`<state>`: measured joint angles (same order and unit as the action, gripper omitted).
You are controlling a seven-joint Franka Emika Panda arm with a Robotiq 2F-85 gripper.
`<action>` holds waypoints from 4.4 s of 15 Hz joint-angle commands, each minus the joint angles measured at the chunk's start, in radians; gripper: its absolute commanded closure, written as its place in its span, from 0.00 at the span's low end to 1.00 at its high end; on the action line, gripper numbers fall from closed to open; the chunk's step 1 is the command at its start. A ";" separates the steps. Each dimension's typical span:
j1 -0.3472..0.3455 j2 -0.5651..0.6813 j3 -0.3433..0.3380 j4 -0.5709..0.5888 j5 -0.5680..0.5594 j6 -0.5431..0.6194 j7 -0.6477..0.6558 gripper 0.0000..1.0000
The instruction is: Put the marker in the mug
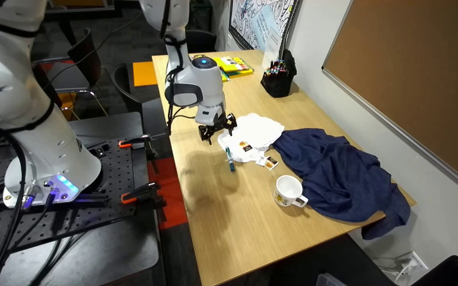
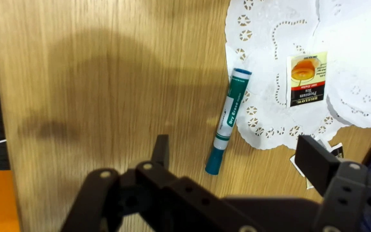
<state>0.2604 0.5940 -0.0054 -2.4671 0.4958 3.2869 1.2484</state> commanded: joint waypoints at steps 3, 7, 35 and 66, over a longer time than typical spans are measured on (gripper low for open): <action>0.023 0.119 -0.033 0.095 0.038 0.000 0.040 0.00; 0.007 0.160 -0.028 0.132 0.029 -0.002 0.027 0.00; -0.002 0.315 -0.082 0.360 0.004 -0.218 0.050 0.54; 0.310 -0.194 -0.609 -0.100 -0.172 -0.169 -0.024 0.80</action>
<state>0.5704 0.4001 -0.6138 -2.5672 0.3242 3.1181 1.2245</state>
